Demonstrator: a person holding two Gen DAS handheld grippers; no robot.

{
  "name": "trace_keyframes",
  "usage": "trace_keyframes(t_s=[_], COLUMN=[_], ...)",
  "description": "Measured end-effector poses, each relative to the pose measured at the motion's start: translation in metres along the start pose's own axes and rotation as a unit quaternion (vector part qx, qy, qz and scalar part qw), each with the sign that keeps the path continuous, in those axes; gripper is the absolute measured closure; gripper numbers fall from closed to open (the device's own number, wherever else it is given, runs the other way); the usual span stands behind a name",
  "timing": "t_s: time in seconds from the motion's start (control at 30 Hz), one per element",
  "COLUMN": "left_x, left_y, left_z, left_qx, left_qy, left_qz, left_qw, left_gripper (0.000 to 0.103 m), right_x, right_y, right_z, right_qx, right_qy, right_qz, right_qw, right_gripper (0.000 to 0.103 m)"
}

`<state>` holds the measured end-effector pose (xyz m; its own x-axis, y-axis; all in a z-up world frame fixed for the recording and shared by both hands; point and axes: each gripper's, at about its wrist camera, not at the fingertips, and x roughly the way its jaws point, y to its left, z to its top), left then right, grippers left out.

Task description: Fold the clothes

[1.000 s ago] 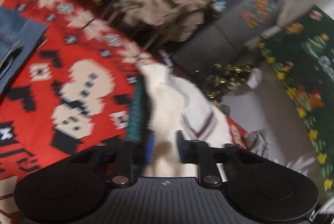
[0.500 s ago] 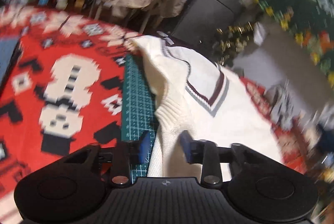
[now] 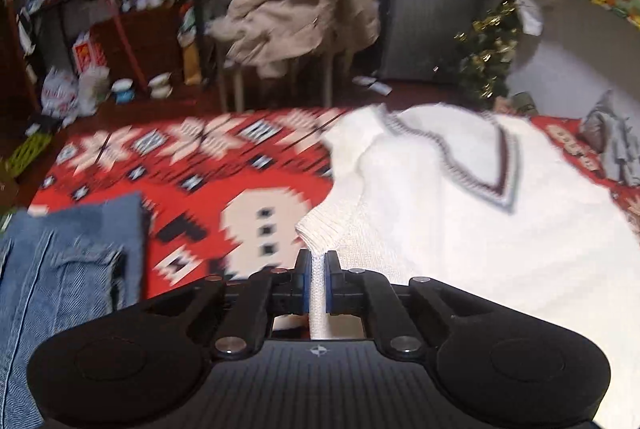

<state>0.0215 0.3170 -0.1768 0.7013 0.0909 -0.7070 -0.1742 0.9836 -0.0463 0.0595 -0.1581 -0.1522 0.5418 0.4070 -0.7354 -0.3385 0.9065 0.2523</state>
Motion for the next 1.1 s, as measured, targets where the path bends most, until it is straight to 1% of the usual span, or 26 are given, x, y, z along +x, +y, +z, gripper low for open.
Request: trace_keyframes(t_s=[0.17, 0.27, 0.3, 0.33, 0.37, 0.43, 0.5, 0.53, 0.57, 0.6, 0.63, 0.73, 0.83, 0.9, 1.03, 1.1], left_x=[0.011, 0.011, 0.009, 0.006, 0.002, -0.009, -0.023, -0.028, -0.031, -0.035, -0.038, -0.043, -0.05, -0.06, -0.081, -0.092], left_y=[0.017, 0.015, 0.014, 0.016, 0.02, 0.024, 0.026, 0.025, 0.023, 0.022, 0.019, 0.01, 0.01, 0.013, 0.013, 0.014], left_z=[-0.009, -0.008, -0.009, -0.008, -0.008, -0.008, -0.01, -0.013, -0.017, -0.021, -0.027, -0.047, -0.069, -0.08, -0.095, -0.101], left_qx=[-0.014, -0.014, -0.017, -0.025, -0.037, -0.057, -0.074, -0.084, -0.092, -0.1, -0.104, -0.103, -0.124, -0.147, -0.169, -0.18], left_qy=[0.02, 0.023, 0.023, 0.021, 0.019, 0.011, 0.01, 0.017, 0.027, 0.038, 0.049, 0.079, 0.101, 0.103, 0.104, 0.101], left_qz=[0.007, 0.004, -0.002, -0.012, -0.025, -0.044, -0.065, -0.081, -0.1, -0.118, -0.129, -0.118, -0.107, -0.112, -0.107, -0.102], left_qw=[0.9997, 0.9996, 0.9996, 0.9994, 0.9988, 0.9973, 0.9951, 0.993, 0.9904, 0.9872, 0.985, 0.9845, 0.9812, 0.9774, 0.9743, 0.9731], left_gripper=[0.097, 0.097, 0.096, 0.095, 0.089, 0.087, 0.087, 0.088, 0.09, 0.096, 0.096, 0.096, 0.096, 0.096, 0.096, 0.094], right_x=[0.001, 0.002, 0.004, 0.005, 0.006, 0.007, 0.007, 0.008, 0.008, 0.009, 0.01, 0.011, 0.01, 0.01, 0.011, 0.011], right_y=[0.001, 0.0, -0.001, -0.001, -0.001, 0.001, 0.003, 0.005, 0.006, 0.007, 0.008, 0.012, 0.016, 0.017, 0.017, 0.016], right_z=[0.0, 0.0, -0.001, -0.001, -0.001, -0.001, -0.002, -0.002, -0.003, -0.003, -0.004, -0.005, -0.006, -0.007, -0.01, -0.012], right_qx=[0.001, 0.001, 0.003, 0.004, 0.005, 0.002, -0.003, -0.003, -0.003, -0.004, -0.004, -0.006, -0.011, -0.012, -0.011, -0.01], right_qy=[0.0, 0.003, 0.006, 0.008, 0.01, 0.011, 0.012, 0.013, 0.014, 0.015, 0.016, 0.017, 0.017, 0.017, 0.02, 0.02], right_qz=[0.0, -0.001, -0.001, 0.0, 0.001, 0.003, 0.006, 0.008, 0.009, 0.012, 0.014, 0.021, 0.028, 0.031, 0.037, 0.041], right_qw=[1.0, 1.0, 1.0, 1.0, 1.0, 1.0, 1.0, 1.0, 1.0, 1.0, 1.0, 1.0, 0.999, 0.999, 0.999, 0.999], right_gripper=[0.081, 0.081, 0.081, 0.081, 0.08, 0.078, 0.078, 0.077, 0.077, 0.077, 0.077, 0.077, 0.075, 0.072, 0.072, 0.071])
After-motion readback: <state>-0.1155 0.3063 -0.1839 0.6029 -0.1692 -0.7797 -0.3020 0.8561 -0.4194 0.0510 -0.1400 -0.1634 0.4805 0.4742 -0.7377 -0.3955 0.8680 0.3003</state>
